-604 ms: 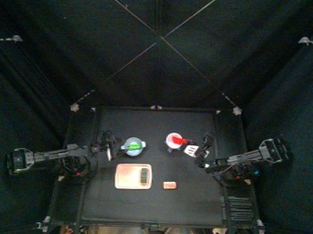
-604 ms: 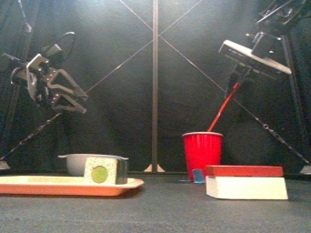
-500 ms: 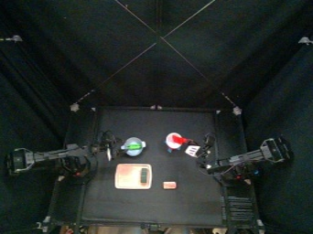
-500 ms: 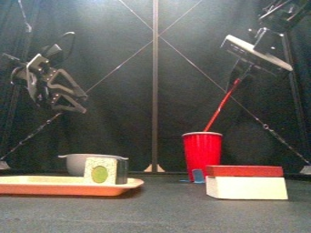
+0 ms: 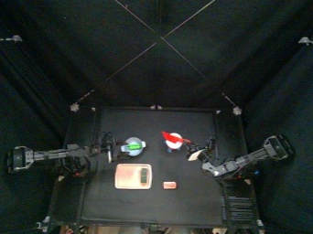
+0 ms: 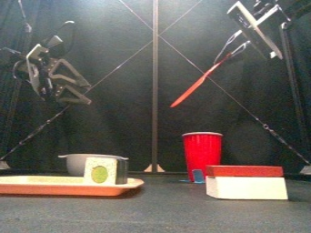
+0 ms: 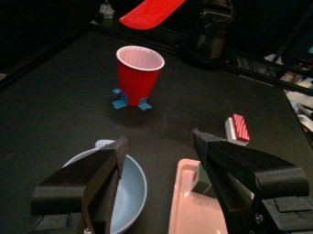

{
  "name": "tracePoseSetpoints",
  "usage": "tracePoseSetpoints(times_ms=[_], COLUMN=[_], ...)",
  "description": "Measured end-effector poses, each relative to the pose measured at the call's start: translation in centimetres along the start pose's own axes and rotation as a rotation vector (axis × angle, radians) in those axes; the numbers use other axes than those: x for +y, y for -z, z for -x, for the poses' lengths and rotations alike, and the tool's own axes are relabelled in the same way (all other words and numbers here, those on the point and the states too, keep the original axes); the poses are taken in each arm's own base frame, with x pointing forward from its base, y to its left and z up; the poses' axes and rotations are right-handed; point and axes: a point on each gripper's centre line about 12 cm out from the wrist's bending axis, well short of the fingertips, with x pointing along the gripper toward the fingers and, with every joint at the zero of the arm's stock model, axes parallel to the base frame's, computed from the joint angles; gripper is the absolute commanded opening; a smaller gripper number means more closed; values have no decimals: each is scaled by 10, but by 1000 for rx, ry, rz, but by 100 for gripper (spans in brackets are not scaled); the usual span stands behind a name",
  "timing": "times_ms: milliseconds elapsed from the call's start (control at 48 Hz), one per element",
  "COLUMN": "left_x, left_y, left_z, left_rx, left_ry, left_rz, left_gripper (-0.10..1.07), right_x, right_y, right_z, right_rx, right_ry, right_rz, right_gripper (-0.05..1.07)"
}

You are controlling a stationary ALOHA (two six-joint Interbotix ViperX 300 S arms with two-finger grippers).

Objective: Grab knife with other hand

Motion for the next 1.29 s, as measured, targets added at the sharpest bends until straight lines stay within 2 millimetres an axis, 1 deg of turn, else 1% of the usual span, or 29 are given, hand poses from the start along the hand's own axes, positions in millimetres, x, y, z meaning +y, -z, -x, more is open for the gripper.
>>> tracePoseSetpoints(times_ms=[271, 500, 646, 792, 1062, 1292], left_x=[-20, -38, -42, -42, -43, -43], left_y=[-8, -18, -21, -23, -28, -27], left_z=[-3, -2, -1, -1, -3, -13], left_rx=[-22, -95, -133, -156, -211, -193], left_ry=[97, 194, 221, 220, 221, 226], left_rz=[-66, -118, -170, -207, -153, -149], left_gripper=[93, 93, 93, 93, 93, 93], right_x=[24, 34, 36, 39, 40, 52], right_y=[14, 21, 21, 23, 42, 45], right_z=[-3, -14, -16, -16, -22, -19], right_rx=[94, 185, 188, 167, 166, 132], right_ry=[-273, -424, -465, -503, -533, -572], right_rz=[130, 238, 288, 345, 452, 483], right_gripper=[38, 38, 38, 38, 38, 38])
